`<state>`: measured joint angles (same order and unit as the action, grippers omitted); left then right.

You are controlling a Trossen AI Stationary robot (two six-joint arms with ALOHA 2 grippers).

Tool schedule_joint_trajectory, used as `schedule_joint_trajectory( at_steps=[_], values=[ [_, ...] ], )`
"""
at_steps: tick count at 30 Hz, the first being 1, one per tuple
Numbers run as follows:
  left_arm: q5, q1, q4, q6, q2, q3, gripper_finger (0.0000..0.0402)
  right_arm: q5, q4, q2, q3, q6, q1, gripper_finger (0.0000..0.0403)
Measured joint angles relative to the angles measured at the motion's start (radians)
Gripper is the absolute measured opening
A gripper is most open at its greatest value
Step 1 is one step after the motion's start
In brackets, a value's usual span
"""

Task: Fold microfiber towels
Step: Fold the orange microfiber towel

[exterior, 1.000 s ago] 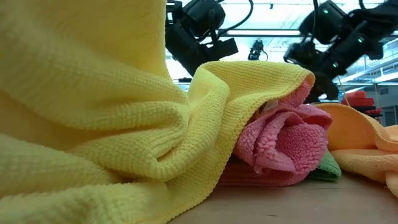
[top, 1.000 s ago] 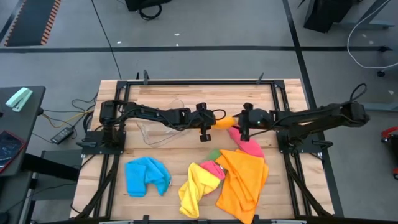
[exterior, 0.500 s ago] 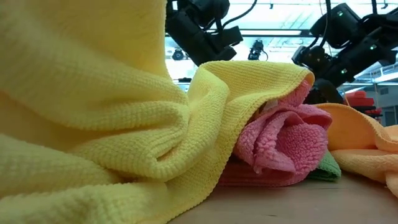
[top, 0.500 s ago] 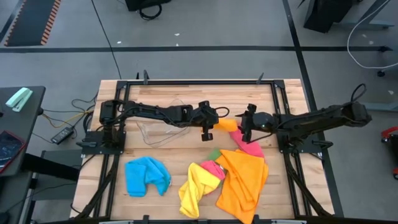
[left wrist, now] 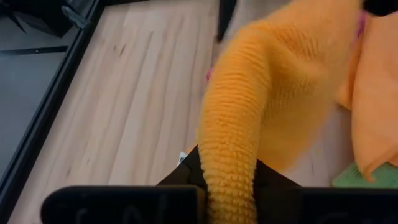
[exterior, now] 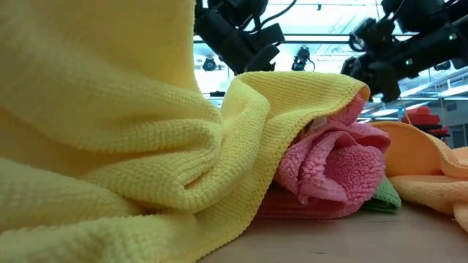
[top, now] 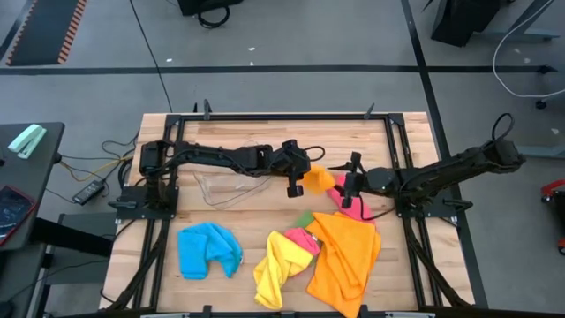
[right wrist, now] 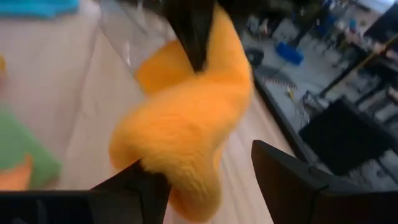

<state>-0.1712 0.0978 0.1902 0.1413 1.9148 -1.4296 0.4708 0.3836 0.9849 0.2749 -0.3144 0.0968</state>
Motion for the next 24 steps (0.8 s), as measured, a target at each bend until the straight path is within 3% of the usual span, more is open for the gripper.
schedule_joint_trajectory(
  at_steps=[7, 16, 24],
  values=[
    [0.005, 0.003, 0.019, -0.021, 0.0, 0.0, 0.0058, -0.005, 0.044, -0.002, 0.002, 0.009, -0.005, 0.0201],
    [0.021, -0.036, 0.026, -0.018, 0.0, 0.001, 0.0112, -0.231, 0.042, 0.001, 0.002, 0.148, -0.068, 0.0022],
    [0.022, -0.07, 0.11, -0.059, 0.015, 0.019, 0.0149, -0.354, -0.126, 0.011, 0.002, 0.265, -0.17, 0.0013]
  ],
)
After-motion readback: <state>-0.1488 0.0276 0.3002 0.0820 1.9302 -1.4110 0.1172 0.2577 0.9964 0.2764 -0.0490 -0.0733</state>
